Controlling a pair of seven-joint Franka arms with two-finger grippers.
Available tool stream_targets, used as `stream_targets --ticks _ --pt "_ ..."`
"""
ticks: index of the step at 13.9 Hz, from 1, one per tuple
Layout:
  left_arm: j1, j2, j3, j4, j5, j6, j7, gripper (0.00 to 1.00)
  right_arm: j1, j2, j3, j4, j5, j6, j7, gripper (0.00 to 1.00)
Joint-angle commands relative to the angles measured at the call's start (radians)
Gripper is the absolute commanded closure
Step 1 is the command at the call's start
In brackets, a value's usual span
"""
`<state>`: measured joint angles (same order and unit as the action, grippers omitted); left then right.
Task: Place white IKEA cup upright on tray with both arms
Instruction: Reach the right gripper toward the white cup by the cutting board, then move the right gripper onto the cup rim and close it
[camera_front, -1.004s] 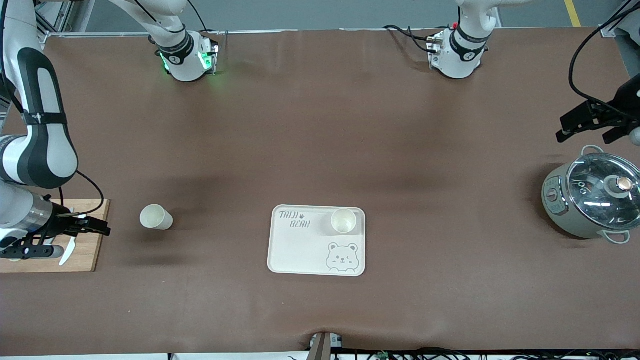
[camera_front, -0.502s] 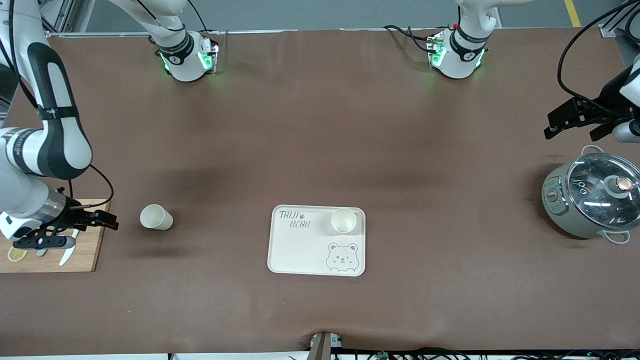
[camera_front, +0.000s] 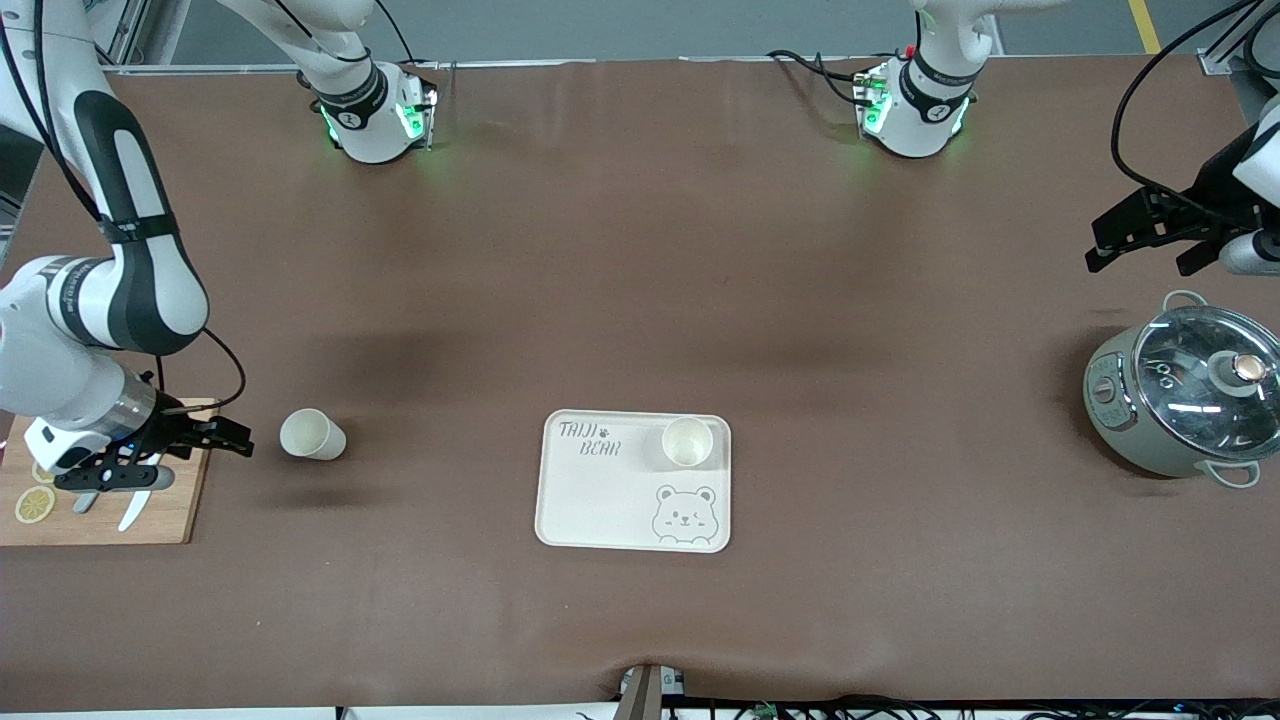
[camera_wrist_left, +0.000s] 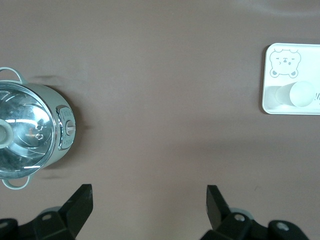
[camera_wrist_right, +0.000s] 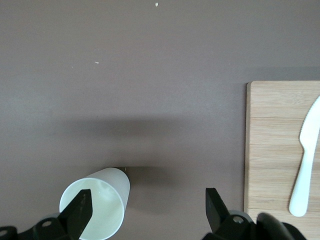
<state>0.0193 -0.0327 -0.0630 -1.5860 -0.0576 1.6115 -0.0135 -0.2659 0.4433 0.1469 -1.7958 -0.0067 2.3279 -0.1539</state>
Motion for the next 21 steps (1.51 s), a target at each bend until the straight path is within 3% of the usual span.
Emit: stream_targets --ticks 1,9,12,21 --pt "0.004 -0.035 -0.001 -0.042 -0.019 0.025 0.0 0.0 0.002 -0.04 0.002 -0.089 -0.013 0.069 0.016 0.0" --pt "0.004 -0.027 -0.023 -0.038 -0.019 0.028 0.0 0.0 0.019 -0.041 0.002 -0.131 -0.015 0.047 0.007 0.0" --pt "0.004 -0.026 -0.029 -0.04 -0.019 0.037 0.004 0.0 0.059 -0.043 0.005 -0.119 -0.015 -0.068 0.014 0.0" --pt "0.002 -0.019 -0.04 -0.034 -0.021 0.048 0.001 0.0 0.001 -0.031 0.0 -0.042 -0.016 -0.074 0.008 0.0"
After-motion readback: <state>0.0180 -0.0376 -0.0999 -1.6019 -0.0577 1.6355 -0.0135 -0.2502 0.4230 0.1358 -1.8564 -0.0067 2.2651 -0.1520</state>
